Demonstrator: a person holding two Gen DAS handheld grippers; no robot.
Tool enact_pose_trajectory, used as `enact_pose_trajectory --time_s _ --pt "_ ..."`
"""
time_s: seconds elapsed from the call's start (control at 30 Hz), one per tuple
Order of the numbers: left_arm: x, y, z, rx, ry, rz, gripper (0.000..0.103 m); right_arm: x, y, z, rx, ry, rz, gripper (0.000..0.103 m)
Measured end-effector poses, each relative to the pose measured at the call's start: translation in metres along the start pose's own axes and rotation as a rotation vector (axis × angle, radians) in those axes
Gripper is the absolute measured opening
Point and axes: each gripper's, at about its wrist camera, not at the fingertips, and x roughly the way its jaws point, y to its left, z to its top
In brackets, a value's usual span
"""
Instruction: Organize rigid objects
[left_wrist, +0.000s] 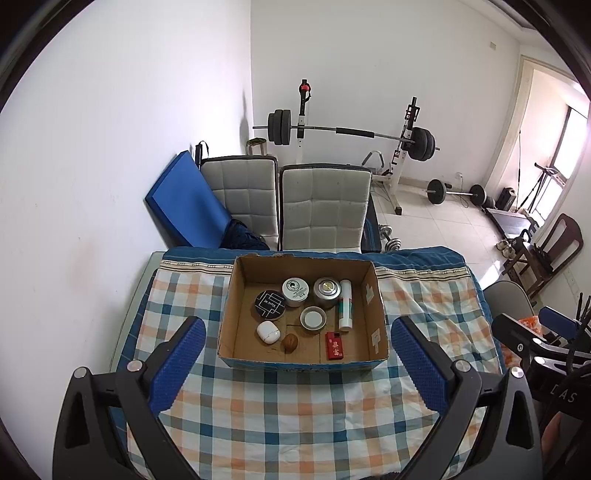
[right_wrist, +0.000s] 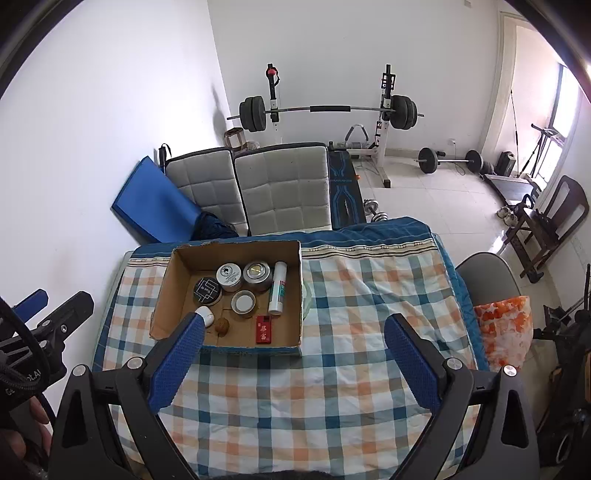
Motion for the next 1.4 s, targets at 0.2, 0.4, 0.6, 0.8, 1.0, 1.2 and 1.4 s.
enact_pose_trajectory --time_s 0.2,0.4,0.6,0.8,1.0,1.2,1.4 --pt "0.001 -0.002 -0.001 0.004 0.000 -0.002 0.103 0.000 0.000 -0.001 0.001 -0.004 -0.004 0.100" --pt "0.003 -0.003 0.000 0.003 -0.004 -0.002 0.103 -0.003 -0.002 -0.001 0.016 -0.028 -0.029 0.100" --pt "0.003 -0.005 0.001 0.005 -0.005 -0.003 0.103 -0.005 -0.003 0.000 0.026 -0.039 -0.043 0.100" --pt "0.004 -0.006 0.001 0.004 0.003 -0.006 0.103 -0.006 -0.005 0.000 0.029 -0.039 -0.052 0.100" --pt "0.009 -0.004 -0.001 0.015 0.021 -0.014 0.103 0.000 -0.006 -0.002 0.033 -0.009 -0.042 0.100" --pt "0.013 -0.002 -0.001 0.020 0.037 -0.021 0.103 0.008 -0.006 -0.007 0.035 0.017 -0.042 0.100" --pt "0.015 0.000 -0.003 0.021 0.046 -0.020 0.103 0.012 -0.006 -0.010 0.037 0.031 -0.044 0.100"
